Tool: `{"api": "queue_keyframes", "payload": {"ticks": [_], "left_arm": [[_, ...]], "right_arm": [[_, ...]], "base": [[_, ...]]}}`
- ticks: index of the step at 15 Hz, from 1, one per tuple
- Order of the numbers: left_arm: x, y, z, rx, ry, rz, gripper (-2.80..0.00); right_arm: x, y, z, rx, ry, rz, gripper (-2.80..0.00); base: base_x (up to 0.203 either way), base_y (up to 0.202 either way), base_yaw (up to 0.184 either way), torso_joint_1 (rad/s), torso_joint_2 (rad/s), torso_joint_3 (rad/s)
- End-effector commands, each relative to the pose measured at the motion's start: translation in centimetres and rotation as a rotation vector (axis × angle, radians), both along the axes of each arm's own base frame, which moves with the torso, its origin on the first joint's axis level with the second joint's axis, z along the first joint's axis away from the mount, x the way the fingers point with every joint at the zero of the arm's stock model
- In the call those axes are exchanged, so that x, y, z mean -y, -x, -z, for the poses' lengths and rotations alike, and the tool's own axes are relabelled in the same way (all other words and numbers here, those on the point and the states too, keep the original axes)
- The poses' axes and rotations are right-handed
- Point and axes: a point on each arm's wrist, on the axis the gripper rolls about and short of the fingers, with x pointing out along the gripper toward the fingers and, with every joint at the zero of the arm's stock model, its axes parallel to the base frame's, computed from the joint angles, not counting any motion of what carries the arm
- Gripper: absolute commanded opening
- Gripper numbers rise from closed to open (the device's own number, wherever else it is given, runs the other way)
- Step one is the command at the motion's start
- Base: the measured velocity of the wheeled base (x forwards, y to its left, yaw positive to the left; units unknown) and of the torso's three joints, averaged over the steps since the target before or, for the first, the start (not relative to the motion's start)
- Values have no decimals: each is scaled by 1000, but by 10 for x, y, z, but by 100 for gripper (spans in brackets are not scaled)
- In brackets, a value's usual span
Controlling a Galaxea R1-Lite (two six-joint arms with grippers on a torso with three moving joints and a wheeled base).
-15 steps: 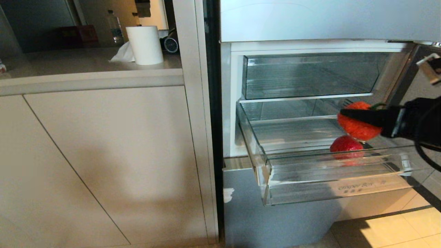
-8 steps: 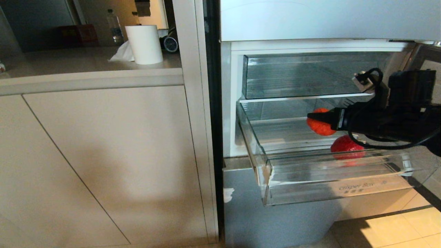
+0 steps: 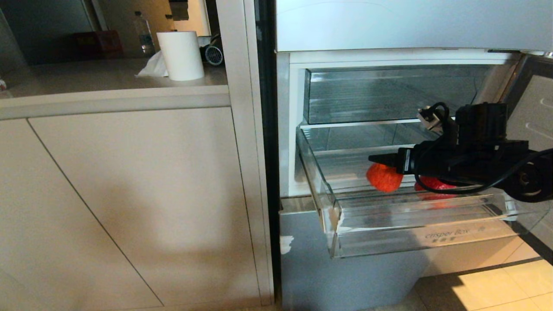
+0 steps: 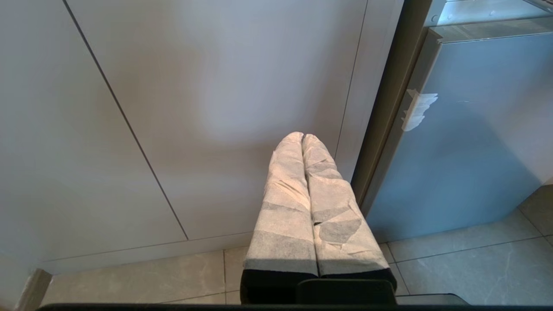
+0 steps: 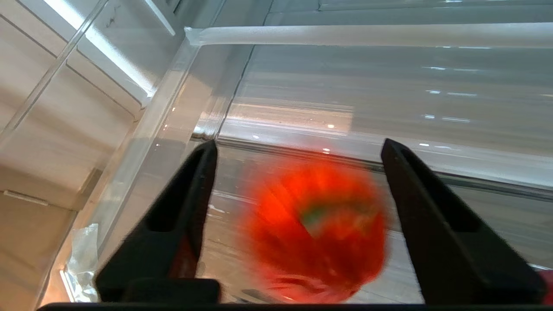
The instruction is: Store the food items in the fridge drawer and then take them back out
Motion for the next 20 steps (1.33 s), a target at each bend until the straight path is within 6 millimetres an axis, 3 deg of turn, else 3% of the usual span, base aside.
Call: {"api": "queue_keyframes", "payload": {"ticks": [1,3,6,7,9,13,15,17,20], "left_arm": [[0,0,0,0,0,0,-280],[0,0,0,0,0,0,-280],[0,0,0,0,0,0,-280],[0,0,0,0,0,1,-280],[0,0,0,0,0,0,-280],[0,0,0,0,0,1,-280],[0,0,0,0,0,-1,-280],[0,0,0,0,0,0,-280],[0,0,0,0,0,0,-280]], "right_arm": [[-1,0,-2,8,1,9,0],[-1,4,-8,24,1,17,0],[2,24,-32,88,-10,19,0],[5,38,-44,121,-14,26,-280],[12,78,-69,204,-22,52,-280],[26,160,-69,248,-24,81,-280],[32,198,-59,245,-22,90,-280],[37,230,-35,119,3,93,-280],[38,239,-5,-173,61,93,-280]], "base": [[0,0,0,0,0,0],[0,0,0,0,0,0],[0,0,0,0,0,0],[0,0,0,0,0,0],[0,0,0,0,0,0],[0,0,0,0,0,0],[0,0,0,0,0,0],[0,0,0,0,0,0],[0,0,0,0,0,0]]}}
